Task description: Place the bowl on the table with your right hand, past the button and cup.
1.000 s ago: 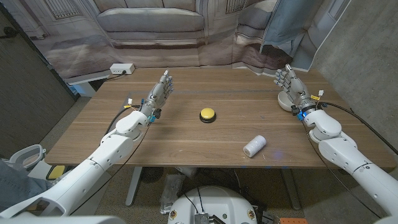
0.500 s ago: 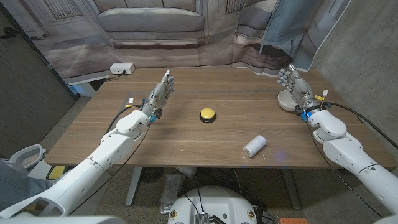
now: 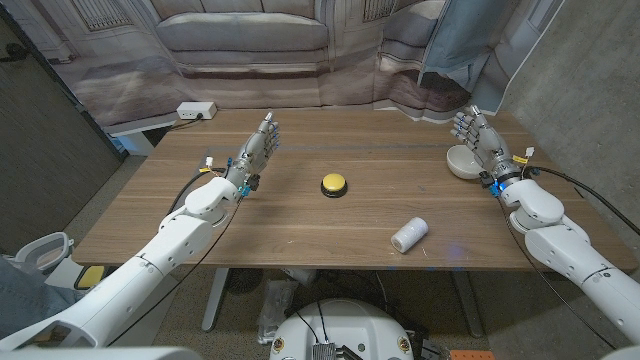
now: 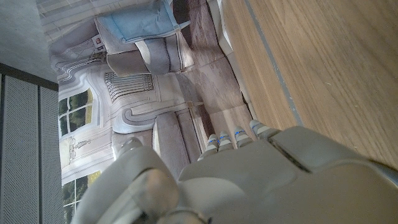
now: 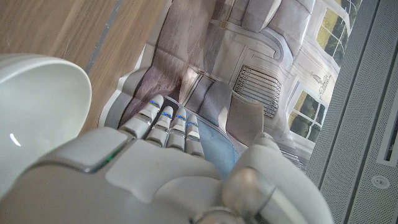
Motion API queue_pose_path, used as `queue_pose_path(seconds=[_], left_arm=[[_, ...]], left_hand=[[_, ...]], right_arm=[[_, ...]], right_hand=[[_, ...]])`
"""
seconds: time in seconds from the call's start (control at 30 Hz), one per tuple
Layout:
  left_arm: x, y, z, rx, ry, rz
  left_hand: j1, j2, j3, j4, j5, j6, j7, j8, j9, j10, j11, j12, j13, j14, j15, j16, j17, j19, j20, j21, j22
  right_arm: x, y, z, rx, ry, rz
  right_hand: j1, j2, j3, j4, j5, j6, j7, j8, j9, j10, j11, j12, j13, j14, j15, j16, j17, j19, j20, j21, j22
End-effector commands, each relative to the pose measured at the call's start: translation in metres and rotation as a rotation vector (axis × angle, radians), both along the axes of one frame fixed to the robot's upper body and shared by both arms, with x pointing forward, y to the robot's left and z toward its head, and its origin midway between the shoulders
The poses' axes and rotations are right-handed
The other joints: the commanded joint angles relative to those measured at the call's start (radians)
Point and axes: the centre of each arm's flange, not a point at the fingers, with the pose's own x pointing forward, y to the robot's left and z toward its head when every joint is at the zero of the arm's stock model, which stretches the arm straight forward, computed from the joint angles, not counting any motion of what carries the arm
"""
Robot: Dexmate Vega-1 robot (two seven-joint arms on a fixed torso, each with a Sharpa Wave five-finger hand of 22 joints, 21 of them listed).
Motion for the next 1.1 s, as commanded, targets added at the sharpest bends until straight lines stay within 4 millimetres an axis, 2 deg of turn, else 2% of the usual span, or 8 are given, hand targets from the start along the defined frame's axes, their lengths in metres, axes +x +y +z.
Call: queue_pose_path(seconds=[0.03, 0.77, 0.9, 1.1], left_arm=[[-0.005, 0.000, 0.001, -0.005, -0.006, 0.000], [-0.004, -0.005, 0.000, -0.001, 0.004, 0.003], [-0.003, -0.005, 0.001, -0.005, 0.003, 0.006], [-0.003, -0.006, 0.001, -0.002, 0.002, 0.005]], left_hand=[[0.005, 0.004, -0.009, 0.003, 0.009, 0.003, 0.000, -0.001, 0.002, 0.001, 0.003, -0.003, 0.002, 0.001, -0.002, 0.000, 0.003, -0.003, -0.041, 0.000, 0.006], [0.008, 0.007, -0.012, 0.002, 0.008, 0.004, 0.001, -0.001, 0.002, -0.001, 0.005, -0.005, 0.002, -0.001, -0.001, -0.001, 0.003, -0.004, -0.038, 0.000, 0.006], [0.009, 0.008, -0.014, 0.002, 0.008, 0.006, 0.004, -0.001, 0.002, 0.001, 0.006, -0.004, 0.002, 0.000, 0.000, -0.001, 0.003, -0.001, -0.055, 0.001, 0.006], [0.010, 0.009, -0.015, 0.002, 0.008, 0.009, 0.004, 0.000, 0.002, 0.000, 0.009, -0.005, 0.002, 0.000, 0.001, -0.001, 0.003, -0.001, -0.059, 0.001, 0.006]], right_arm=[[-0.004, -0.015, -0.005, 0.019, -0.004, -0.019], [-0.002, -0.028, -0.013, 0.013, 0.002, -0.067], [-0.004, -0.027, -0.015, -0.010, 0.001, -0.101], [-0.004, -0.027, -0.016, -0.035, 0.004, -0.123]], right_hand=[[0.011, 0.006, 0.003, -0.009, -0.002, 0.007, -0.001, 0.008, 0.003, 0.007, -0.006, 0.002, 0.003, 0.011, 0.000, 0.000, 0.003, 0.012, -0.039, 0.001, 0.005], [0.015, 0.008, 0.002, -0.012, -0.004, 0.017, -0.006, 0.009, 0.003, 0.019, -0.014, 0.004, 0.003, 0.025, -0.007, 0.001, 0.003, 0.024, -0.042, 0.002, 0.005], [0.016, 0.009, 0.002, -0.013, -0.004, 0.019, -0.008, 0.009, 0.003, 0.021, -0.016, 0.005, 0.003, 0.028, -0.009, 0.001, 0.003, 0.026, -0.044, 0.003, 0.005], [0.019, 0.009, 0.001, -0.014, -0.004, 0.022, -0.012, 0.009, 0.004, 0.027, -0.020, 0.006, 0.003, 0.031, -0.011, 0.001, 0.003, 0.029, -0.045, 0.002, 0.005]])
